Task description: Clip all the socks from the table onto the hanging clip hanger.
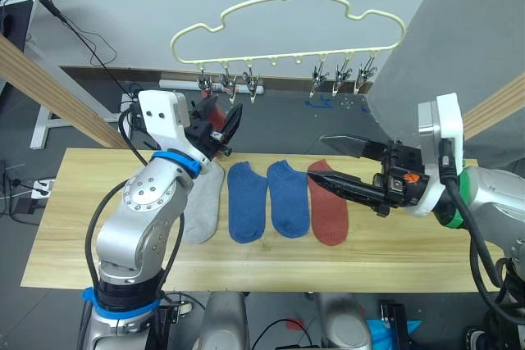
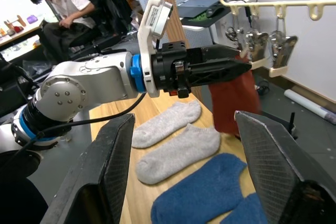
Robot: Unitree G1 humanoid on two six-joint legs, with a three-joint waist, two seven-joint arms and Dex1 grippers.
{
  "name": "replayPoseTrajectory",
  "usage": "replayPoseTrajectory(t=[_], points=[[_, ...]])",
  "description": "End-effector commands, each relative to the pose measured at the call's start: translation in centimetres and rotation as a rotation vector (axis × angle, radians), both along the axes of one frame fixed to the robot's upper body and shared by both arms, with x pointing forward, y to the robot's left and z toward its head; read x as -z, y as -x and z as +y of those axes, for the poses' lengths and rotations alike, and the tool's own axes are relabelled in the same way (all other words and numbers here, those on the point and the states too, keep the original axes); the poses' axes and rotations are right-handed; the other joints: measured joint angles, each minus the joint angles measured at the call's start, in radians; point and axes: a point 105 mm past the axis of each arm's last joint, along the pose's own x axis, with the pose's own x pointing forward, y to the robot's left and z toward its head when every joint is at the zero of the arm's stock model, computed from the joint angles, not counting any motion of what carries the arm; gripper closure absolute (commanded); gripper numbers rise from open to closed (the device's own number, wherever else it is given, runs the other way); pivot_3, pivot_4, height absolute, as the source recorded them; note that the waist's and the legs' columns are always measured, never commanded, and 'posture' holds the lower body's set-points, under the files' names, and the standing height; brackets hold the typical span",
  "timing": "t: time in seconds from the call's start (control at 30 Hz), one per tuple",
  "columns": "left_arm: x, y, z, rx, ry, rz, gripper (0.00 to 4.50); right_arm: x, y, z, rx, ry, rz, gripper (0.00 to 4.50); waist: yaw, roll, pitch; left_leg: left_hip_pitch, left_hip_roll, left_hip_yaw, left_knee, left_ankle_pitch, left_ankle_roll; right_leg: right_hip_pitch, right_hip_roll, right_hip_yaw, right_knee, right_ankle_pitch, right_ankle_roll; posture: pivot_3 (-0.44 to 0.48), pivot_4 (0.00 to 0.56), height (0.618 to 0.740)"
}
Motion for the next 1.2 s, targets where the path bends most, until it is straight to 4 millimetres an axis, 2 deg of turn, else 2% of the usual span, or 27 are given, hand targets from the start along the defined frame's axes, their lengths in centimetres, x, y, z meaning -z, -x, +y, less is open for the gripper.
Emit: replayPoseTrajectory(t=[0.03, 0.9, 1.2], points=[[-0.8, 0.1, -0.4, 0.017, 0.006, -0.033, 2.03, -0.4, 0.9, 0.3, -0.024, -0.007, -0.032, 1.34, 0.000, 0.000, 0.000, 0.000, 0.000, 0.000, 0.000, 0.000, 0.000, 0.000, 0.000, 0.000, 0.000, 0.000, 0.000, -0.232, 0.428, 0.740], [-4.1, -2.8, -1.2, -0.013, 0.077, -0.098, 2.03, 0.1, 1.1, 0.2, 0.018, -0.009, -0.002, 1.34, -0.002, 0.000, 0.000, 0.000, 0.000, 0.000, 0.001, 0.000, 0.000, 0.001, 0.000, 0.000, 0.000, 0.000, 0.000, -0.266, 0.446, 0.740], [-4.0, -2.9, -1.2, -0.023, 0.081, -0.092, 2.03, 0.3, 1.1, 0.1, 0.024, -0.007, 0.004, 1.34, -0.002, 0.000, 0.000, 0.000, 0.000, 0.000, 0.001, 0.000, 0.000, 0.001, 0.000, 0.001, 0.000, 0.000, 0.000, -0.267, 0.449, 0.740]])
